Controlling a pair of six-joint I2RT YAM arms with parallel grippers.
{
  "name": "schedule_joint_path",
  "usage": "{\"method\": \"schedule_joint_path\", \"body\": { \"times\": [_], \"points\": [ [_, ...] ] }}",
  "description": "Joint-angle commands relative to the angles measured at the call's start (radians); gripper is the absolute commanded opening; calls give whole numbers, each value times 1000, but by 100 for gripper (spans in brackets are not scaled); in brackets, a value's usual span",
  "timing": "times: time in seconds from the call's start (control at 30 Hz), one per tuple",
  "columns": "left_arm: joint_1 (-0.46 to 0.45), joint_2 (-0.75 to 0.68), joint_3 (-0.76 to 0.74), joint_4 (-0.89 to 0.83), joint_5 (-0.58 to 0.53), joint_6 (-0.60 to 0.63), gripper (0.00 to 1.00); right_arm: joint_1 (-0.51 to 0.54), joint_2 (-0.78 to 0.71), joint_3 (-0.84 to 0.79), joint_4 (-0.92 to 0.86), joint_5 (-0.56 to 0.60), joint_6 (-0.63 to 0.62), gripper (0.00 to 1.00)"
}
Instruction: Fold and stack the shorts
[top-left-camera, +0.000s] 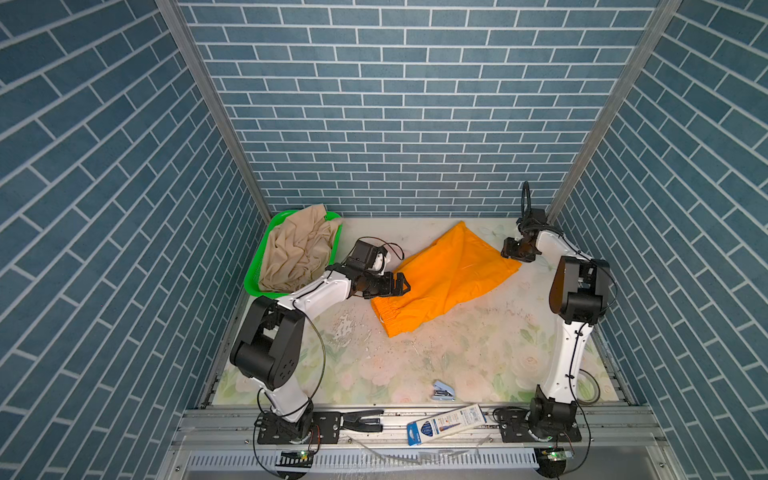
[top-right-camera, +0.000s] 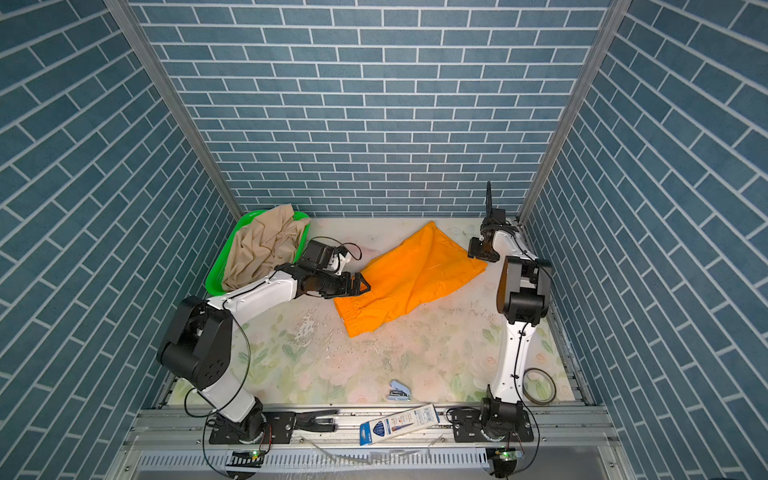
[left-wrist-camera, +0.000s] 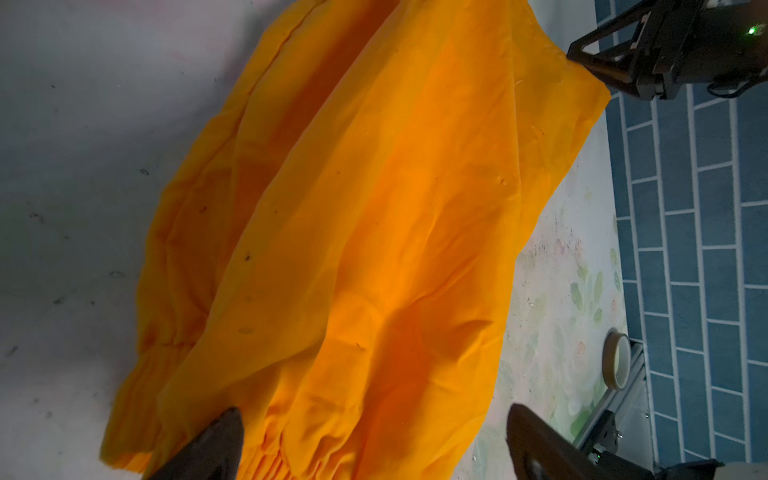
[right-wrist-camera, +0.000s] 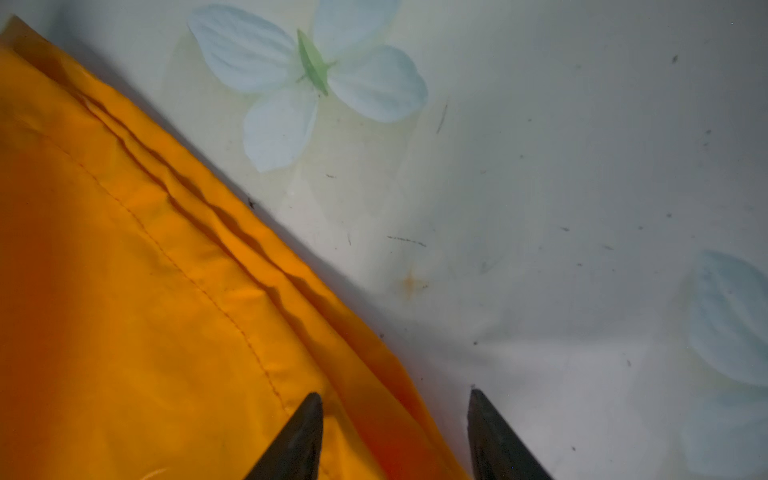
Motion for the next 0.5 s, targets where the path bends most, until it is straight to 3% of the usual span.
{"method": "schedule_joint_path", "body": {
  "times": [0.0, 0.2, 0.47],
  "points": [
    [1, 39, -28, 93, -63, 20, 100, 3, 30, 24, -49, 11, -42, 57],
    [9, 71, -23, 140, -105, 44, 100, -12, 47, 1, -69, 13, -7, 57],
    [19, 153, 45, 58, -123, 120, 100, -19, -1, -73, -63, -26, 14, 54]
  ]
}}
